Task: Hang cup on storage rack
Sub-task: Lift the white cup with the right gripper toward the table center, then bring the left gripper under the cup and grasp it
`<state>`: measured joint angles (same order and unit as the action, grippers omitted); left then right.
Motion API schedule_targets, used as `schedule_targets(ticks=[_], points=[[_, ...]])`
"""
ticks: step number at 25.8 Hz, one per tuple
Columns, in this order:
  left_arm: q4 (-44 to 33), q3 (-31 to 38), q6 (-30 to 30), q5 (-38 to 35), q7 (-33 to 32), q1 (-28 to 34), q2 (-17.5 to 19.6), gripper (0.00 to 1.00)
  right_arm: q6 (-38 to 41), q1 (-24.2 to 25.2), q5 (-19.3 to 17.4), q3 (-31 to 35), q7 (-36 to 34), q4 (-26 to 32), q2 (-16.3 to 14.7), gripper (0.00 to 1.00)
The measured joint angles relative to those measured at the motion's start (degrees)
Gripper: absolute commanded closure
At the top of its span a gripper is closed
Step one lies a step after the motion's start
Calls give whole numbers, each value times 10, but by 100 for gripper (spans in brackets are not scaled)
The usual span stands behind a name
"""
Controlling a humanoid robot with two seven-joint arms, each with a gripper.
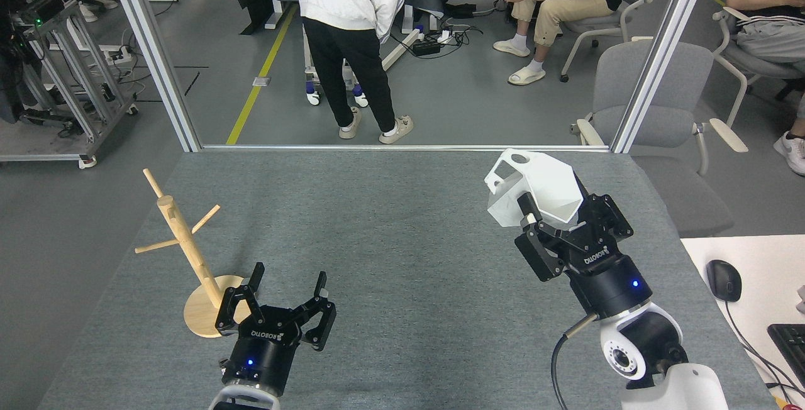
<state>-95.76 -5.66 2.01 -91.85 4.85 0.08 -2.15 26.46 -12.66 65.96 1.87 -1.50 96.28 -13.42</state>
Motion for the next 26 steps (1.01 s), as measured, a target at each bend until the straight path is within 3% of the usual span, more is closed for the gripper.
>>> schedule_targets(ticks=[6, 10, 18, 26], points=[[-10, -33, -7, -54, 0, -2, -6, 1, -212, -19, 119, -62, 59, 41, -2, 69], [-24, -61, -9, -79, -1, -5, -8, 1, -308, -49, 170, -103, 132, 49, 4, 69], [-26, -155, -7, -95, -5, -38, -15, 1, -487, -156, 200, -206, 285, 58, 13, 69], [11, -197, -2, -96, -9, -119, -46, 1, -610, -184, 250, -330, 376, 63, 26, 67]])
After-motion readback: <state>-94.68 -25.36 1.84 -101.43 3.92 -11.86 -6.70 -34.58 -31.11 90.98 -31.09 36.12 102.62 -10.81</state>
